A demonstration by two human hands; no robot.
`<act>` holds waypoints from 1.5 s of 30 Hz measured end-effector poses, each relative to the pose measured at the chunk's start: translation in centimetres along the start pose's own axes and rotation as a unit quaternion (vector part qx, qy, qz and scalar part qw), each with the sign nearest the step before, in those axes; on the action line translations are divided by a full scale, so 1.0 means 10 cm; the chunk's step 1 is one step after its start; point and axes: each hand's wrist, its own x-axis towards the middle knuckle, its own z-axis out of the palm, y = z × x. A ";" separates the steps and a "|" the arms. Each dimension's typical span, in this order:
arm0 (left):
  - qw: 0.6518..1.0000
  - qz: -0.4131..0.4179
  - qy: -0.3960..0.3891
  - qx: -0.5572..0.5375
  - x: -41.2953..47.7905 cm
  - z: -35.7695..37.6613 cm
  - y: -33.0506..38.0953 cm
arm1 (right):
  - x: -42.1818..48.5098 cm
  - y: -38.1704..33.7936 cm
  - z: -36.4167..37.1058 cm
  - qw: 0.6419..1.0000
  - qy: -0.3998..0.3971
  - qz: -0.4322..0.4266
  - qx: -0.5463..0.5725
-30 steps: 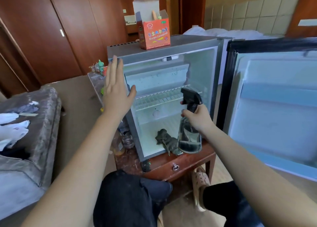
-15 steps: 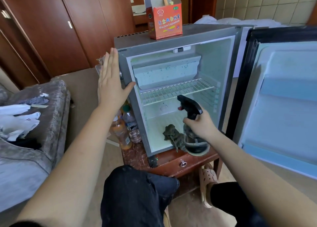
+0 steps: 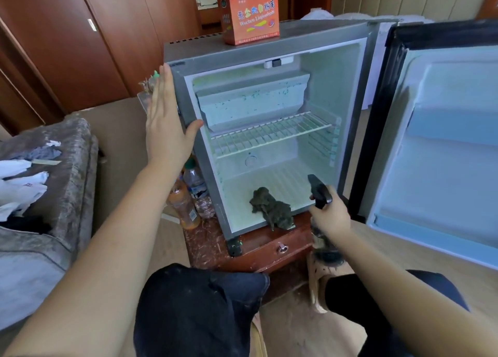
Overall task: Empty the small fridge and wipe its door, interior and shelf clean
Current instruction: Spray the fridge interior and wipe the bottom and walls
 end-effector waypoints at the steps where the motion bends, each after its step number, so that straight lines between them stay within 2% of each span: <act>1: 1.000 -0.001 0.004 -0.006 0.00 0.02 0.00 | 0.02 0.07 -0.10 0.999 0.042 0.015 0.007; 4: 1.000 -0.003 0.011 -0.018 0.01 0.07 -0.02 | 0.11 0.16 -0.28 0.994 0.109 0.002 -0.005; 8: 1.000 -0.006 0.012 -0.027 0.00 0.10 -0.03 | 0.12 0.04 -0.26 0.994 0.087 -0.025 -0.054; 11: 1.000 -0.013 0.009 -0.028 -0.02 0.09 -0.02 | 0.00 -0.06 -0.03 0.996 0.027 -0.037 -0.071; 16: 1.000 -0.014 0.001 -0.026 -0.03 0.05 0.00 | -0.35 -0.10 0.52 0.988 -0.134 -0.063 -0.052; 18: 1.000 -0.015 -0.003 -0.025 -0.03 0.04 0.01 | -0.43 -0.10 0.67 0.984 -0.162 -0.060 -0.055; 23: 1.000 -0.009 -0.006 -0.017 -0.03 0.01 -0.01 | -0.48 -0.17 0.59 0.991 -0.121 -0.051 0.003; 25: 1.000 -0.006 -0.006 -0.018 -0.03 0.01 -0.01 | -0.40 -0.32 0.39 0.992 -0.102 -0.077 0.013; 29: 0.999 -0.021 -0.001 -0.035 -0.04 0.00 0.02 | -0.19 -1.06 -0.12 0.977 -0.075 -0.177 0.096; 32: 0.997 -0.028 0.038 -0.065 -0.12 -0.04 0.19 | -0.10 -1.80 -0.47 0.954 -0.058 -0.261 0.135; 34: 0.995 -0.006 0.043 -0.092 -0.18 -0.08 0.33 | -0.05 -2.20 -0.61 0.946 -0.044 -0.278 0.160; 35: 0.993 0.017 0.018 -0.116 -0.20 -0.10 0.41 | -0.03 -2.39 -0.65 0.944 -0.039 -0.275 0.177; 37: 0.978 0.042 -0.096 -0.180 -0.20 -0.19 0.57 | -0.02 -2.75 -0.73 0.939 -0.034 -0.269 0.209; 39: 0.953 0.024 -0.215 -0.213 -0.15 -0.28 0.74 | -0.03 -3.11 -0.79 0.930 -0.018 -0.296 0.217; 40: 0.946 0.003 -0.232 -0.226 -0.10 -0.30 0.81 | -0.03 -3.29 -0.81 0.924 -0.015 -0.315 0.214; 41: 0.945 -0.025 -0.215 -0.246 -0.05 -0.33 0.88 | -0.02 -3.45 -0.80 0.920 -0.017 -0.329 0.211; 45: 0.951 -0.111 -0.057 -0.283 0.22 -0.47 0.91 | 0.03 -3.89 -0.74 0.911 -0.014 -0.375 0.172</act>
